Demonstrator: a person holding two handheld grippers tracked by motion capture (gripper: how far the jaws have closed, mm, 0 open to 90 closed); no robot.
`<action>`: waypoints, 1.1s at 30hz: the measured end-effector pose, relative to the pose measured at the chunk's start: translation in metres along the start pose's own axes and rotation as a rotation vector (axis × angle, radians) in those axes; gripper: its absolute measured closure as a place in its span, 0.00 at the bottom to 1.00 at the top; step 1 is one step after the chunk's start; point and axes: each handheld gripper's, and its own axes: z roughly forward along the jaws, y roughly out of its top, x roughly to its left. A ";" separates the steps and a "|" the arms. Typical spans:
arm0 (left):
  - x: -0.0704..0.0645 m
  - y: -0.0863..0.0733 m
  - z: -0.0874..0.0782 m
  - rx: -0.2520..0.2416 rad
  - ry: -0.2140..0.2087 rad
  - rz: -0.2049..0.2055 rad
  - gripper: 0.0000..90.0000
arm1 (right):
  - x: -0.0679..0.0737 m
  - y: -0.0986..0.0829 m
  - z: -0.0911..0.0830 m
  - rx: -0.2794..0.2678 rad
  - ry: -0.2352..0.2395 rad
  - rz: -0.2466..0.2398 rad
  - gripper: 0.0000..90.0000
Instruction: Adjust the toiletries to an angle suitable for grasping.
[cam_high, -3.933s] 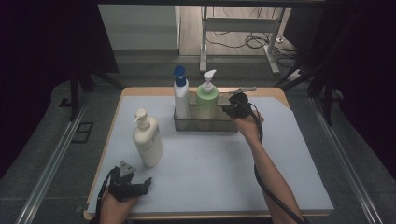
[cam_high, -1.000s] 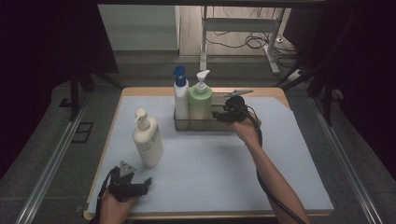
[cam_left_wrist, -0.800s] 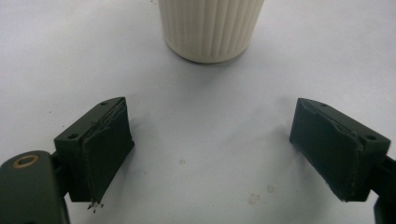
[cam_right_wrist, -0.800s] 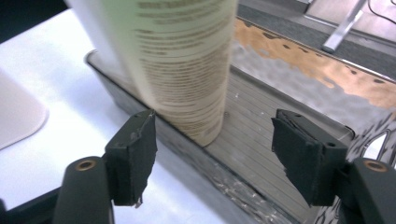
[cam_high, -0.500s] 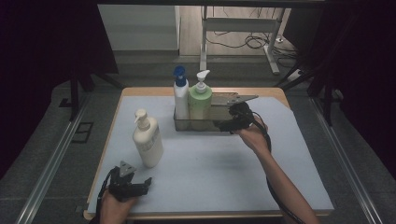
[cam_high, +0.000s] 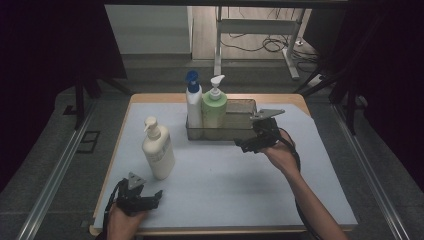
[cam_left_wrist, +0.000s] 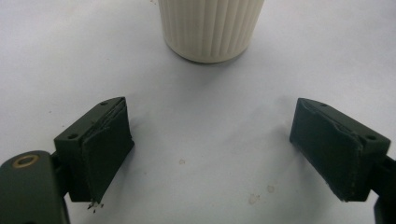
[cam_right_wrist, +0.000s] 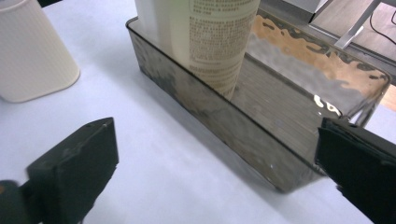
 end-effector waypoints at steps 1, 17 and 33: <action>0.000 0.000 0.000 0.000 0.000 0.000 0.13 | 0.000 -0.002 -0.002 -0.001 -0.001 -0.002 0.00; 0.000 0.000 0.000 0.001 0.000 0.000 0.13 | 0.002 -0.046 -0.039 -0.001 -0.028 0.012 0.00; 0.000 0.000 0.000 -0.002 0.001 -0.002 0.13 | 0.005 -0.096 -0.046 0.056 -0.041 0.038 0.00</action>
